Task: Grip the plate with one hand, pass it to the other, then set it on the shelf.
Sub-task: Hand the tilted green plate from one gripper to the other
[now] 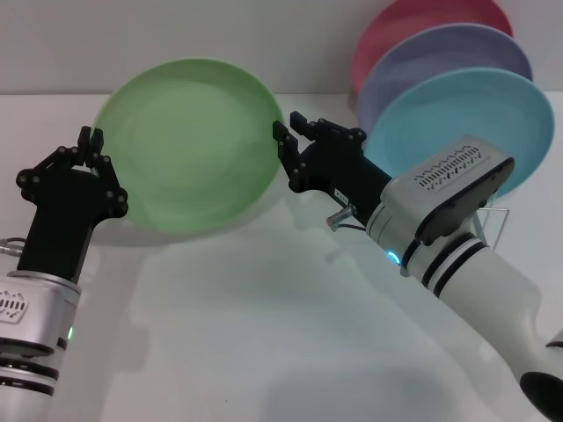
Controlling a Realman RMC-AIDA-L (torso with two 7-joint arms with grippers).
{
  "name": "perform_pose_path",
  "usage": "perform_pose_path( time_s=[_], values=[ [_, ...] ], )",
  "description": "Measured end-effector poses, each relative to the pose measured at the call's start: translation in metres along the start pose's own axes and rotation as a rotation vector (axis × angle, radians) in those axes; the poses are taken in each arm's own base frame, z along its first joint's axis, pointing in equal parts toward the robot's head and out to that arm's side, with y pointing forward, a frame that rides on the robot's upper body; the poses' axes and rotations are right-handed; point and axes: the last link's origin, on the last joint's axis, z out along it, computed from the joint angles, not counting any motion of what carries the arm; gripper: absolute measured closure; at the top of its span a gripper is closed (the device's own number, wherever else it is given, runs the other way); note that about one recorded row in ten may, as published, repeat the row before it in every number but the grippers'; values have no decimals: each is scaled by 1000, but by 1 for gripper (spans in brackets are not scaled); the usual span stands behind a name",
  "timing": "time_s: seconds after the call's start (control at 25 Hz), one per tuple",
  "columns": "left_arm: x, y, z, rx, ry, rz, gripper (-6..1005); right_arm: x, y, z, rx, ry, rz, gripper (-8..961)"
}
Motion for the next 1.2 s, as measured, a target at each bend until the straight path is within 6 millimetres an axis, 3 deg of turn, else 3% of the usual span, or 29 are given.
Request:
perform_pose_path(
  time_s=[0.88,1.2],
  values=[
    [1,1,-1,-2,2,14,917,1,1,3,-7,17,0,717],
    [1,3,-1,-13,6,14,913,1,0,3,-6,18,0,766]
  ],
)
